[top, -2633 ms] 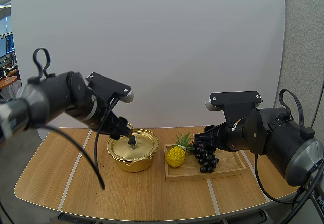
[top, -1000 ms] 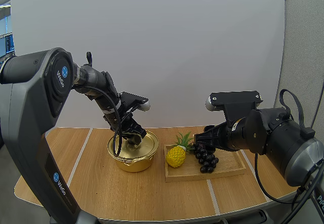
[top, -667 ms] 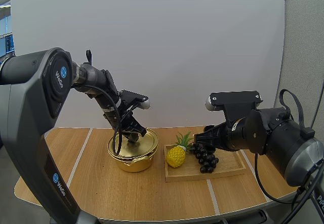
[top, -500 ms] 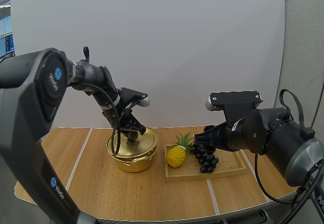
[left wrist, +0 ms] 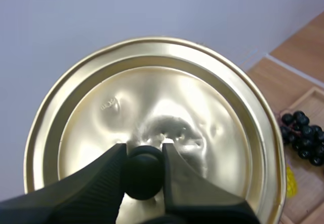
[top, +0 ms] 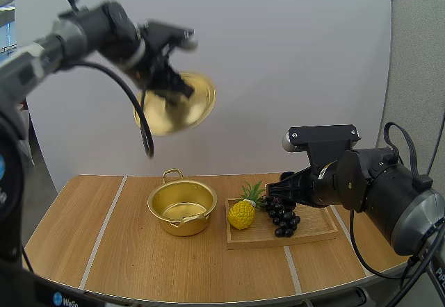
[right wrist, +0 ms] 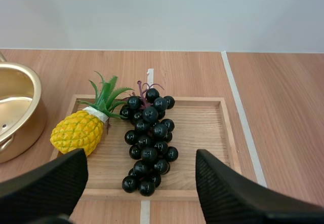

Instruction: Open the pot, put the pineapple inside, and close it

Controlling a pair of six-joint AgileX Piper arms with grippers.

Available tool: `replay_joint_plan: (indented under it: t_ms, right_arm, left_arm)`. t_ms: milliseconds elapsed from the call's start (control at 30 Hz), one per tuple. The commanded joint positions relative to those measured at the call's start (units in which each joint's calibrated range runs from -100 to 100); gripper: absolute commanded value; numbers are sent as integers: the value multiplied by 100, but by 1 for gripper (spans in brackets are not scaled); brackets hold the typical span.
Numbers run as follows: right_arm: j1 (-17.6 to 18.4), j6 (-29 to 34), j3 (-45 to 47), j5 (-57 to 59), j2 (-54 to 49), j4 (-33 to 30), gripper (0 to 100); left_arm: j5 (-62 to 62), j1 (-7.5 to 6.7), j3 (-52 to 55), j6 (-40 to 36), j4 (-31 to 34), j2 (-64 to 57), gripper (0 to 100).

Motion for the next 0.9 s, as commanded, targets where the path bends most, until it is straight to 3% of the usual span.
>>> replay_joint_plan:
  t_ms: [0, 233, 367, 500, 867]
  right_arm:
    - [-23, -44, -64, -104, -14, -10, 100]
    - [-23, -42, -64, -104, -14, 15, 100]
    - [-23, 0, -64, -68, -14, 418, 100]
    - [-23, -41, -64, -98, -14, 687, 100]
    - [-23, -423, -378, 111, -14, 676, 100]
  left_arm:
    - [-12, -20, -676, -277, 109, -214, 0]
    - [-12, -20, -2108, -689, 561, -270, 0]
    - [-28, -20, -2550, -689, 561, -270, 0]
    - [-28, -20, -2645, -689, 561, -270, 0]
    - [-28, -20, -2645, -689, 561, -270, 0]
